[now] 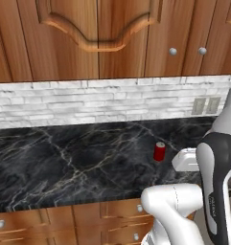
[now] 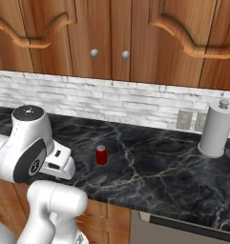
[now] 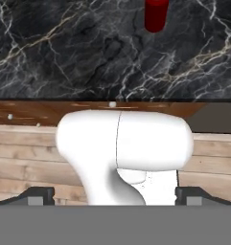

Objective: Four empty soda cans are scattered around the kitchen. Gather all the cans and cluster them next to the stove for recycling.

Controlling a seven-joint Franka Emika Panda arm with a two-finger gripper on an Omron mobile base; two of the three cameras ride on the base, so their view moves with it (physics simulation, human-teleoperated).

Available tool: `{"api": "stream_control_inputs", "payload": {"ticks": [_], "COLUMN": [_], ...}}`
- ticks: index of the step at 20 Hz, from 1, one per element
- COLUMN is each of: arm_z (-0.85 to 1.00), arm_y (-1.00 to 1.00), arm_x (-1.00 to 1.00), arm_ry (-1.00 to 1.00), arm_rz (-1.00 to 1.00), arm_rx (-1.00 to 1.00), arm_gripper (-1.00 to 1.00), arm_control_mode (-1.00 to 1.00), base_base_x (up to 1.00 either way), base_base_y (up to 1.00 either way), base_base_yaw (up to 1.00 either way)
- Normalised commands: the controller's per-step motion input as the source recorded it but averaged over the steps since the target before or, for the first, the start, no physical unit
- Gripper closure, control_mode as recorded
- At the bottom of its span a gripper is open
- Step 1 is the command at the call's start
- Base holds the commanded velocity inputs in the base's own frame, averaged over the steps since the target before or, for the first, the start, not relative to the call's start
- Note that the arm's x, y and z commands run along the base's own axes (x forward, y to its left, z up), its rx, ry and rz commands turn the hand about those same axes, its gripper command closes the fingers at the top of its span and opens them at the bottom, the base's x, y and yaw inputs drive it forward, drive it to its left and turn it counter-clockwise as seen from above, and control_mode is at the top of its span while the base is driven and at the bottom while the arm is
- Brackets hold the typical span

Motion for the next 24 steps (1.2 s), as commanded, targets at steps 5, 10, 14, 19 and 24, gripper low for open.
{"api": "stream_control_inputs", "payload": {"ticks": [5, 10, 14, 19, 24], "arm_z": [0.00, 0.00, 0.00, 0.00, -0.01], "arm_y": [-0.08, -0.01, -0.18, -0.27, -0.20], "arm_x": [0.02, 0.00, 0.18, 0.35, 0.44], "arm_ry": [0.00, 0.00, 0.00, 0.00, 0.00], "arm_rz": [0.02, 0.01, -0.01, -0.01, 0.00], "arm_rx": [0.00, 0.00, 0.00, 0.00, 0.00], "arm_gripper": [-1.00, -1.00, -1.00, -1.00, -1.00], "arm_control_mode": [-1.00, -1.00, -1.00, -1.00, -1.00], "base_base_x": [0.10, 0.00, 0.00, 0.00, 0.00], "base_base_y": [-0.13, 0.00, 0.00, 0.00, 0.00], "base_base_yaw": [0.00, 0.00, 0.00, 0.00, 0.00]}}
